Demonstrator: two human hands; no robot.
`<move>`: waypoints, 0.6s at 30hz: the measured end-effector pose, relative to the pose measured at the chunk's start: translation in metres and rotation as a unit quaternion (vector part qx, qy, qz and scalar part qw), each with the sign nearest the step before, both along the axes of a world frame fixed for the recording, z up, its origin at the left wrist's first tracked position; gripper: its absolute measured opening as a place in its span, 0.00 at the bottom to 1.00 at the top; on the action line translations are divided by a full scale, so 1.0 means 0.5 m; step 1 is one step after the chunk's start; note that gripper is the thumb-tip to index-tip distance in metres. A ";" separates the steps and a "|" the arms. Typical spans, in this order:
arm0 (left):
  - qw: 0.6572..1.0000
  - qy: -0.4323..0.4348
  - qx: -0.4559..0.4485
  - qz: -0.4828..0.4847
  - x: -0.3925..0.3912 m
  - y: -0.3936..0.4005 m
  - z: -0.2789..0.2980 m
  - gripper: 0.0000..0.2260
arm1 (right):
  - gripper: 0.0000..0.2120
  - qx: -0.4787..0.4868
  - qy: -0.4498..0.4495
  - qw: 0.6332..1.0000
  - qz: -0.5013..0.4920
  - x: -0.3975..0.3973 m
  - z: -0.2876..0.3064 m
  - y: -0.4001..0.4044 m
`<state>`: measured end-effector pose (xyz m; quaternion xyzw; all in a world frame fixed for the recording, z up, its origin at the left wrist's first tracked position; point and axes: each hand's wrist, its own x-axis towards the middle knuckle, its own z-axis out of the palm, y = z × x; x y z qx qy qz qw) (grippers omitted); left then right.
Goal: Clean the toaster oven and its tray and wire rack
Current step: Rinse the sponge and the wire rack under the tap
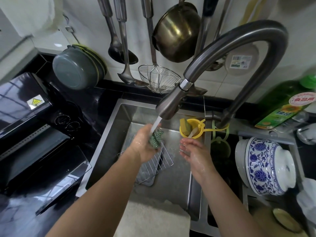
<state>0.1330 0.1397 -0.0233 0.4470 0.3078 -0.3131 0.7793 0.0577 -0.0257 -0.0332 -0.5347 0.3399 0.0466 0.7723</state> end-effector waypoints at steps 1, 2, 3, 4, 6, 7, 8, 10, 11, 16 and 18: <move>0.999 0.024 -0.033 0.016 -0.003 0.007 0.002 0.14 | 0.06 0.005 0.003 1.000 -0.002 -0.001 -0.002 0.000; 0.997 0.039 -0.057 0.032 -0.006 0.014 -0.003 0.18 | 0.06 0.011 0.006 1.000 -0.004 -0.002 -0.003 0.002; 0.996 0.049 -0.061 0.043 -0.009 0.019 -0.006 0.20 | 0.06 0.017 0.008 1.000 -0.006 -0.003 -0.004 0.004; 0.995 0.056 -0.062 0.055 -0.013 0.021 -0.007 0.18 | 0.07 0.022 0.009 1.000 -0.007 -0.003 -0.005 0.006; 0.992 0.066 -0.063 0.084 -0.022 0.023 -0.009 0.13 | 0.07 0.028 0.007 1.000 -0.006 -0.003 -0.006 0.009; 0.992 0.060 -0.054 0.095 -0.025 0.026 -0.009 0.09 | 0.07 0.029 0.004 1.000 -0.005 -0.003 -0.005 0.010; 0.992 0.052 -0.042 0.104 -0.027 0.031 -0.014 0.07 | 0.06 0.030 0.000 1.000 -0.004 -0.003 -0.004 0.010; 0.994 0.031 -0.009 0.107 -0.028 0.044 -0.024 0.12 | 0.06 0.035 -0.004 0.999 0.001 -0.004 -0.002 0.006; 0.995 0.015 -0.006 0.101 -0.029 0.048 -0.028 0.18 | 0.06 0.040 -0.007 0.999 0.004 -0.004 -0.001 0.004; 0.992 -0.041 0.050 0.107 -0.028 0.047 -0.025 0.15 | 0.05 0.069 -0.009 0.998 0.008 -0.006 -0.002 0.002; 0.991 -0.015 0.041 0.127 -0.024 0.046 -0.015 0.14 | 0.05 0.073 -0.007 0.997 0.011 -0.010 -0.005 0.003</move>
